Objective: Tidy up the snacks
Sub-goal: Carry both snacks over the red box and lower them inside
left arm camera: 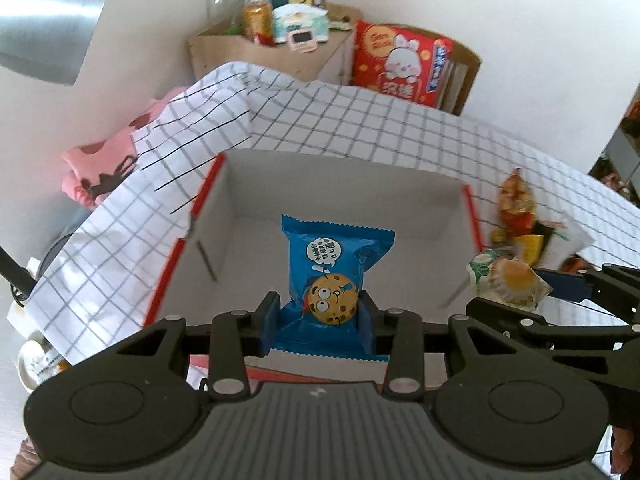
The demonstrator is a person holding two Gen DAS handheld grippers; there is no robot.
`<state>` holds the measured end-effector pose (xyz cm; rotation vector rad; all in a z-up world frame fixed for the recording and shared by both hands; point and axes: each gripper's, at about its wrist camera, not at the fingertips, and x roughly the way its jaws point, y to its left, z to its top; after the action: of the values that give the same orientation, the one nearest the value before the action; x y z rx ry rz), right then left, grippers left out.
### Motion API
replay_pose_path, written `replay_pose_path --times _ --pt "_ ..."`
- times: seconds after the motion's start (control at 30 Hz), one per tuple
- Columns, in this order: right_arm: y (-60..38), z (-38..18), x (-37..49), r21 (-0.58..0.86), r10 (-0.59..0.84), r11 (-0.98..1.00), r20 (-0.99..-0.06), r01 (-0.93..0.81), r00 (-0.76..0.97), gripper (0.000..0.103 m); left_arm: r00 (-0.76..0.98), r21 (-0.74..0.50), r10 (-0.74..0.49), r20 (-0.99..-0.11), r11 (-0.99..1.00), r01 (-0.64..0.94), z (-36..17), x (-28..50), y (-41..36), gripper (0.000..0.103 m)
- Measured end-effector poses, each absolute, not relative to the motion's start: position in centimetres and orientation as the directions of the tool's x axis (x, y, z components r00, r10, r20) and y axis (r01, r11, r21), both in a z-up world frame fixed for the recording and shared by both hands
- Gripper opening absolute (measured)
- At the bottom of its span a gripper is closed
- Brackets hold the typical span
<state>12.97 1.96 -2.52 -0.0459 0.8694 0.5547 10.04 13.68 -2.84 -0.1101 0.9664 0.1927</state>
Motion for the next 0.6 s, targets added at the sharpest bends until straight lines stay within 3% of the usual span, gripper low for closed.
replay_pose_path --times 0.6 --pt "10.7 -9.1 17.0 0.071 0.356 0.824 -0.837 -0.562 0.416 0.061 0.384 0.06 0.149 -0.911 0.97 -0.234 -10.5 15.3 18.5 0.039"
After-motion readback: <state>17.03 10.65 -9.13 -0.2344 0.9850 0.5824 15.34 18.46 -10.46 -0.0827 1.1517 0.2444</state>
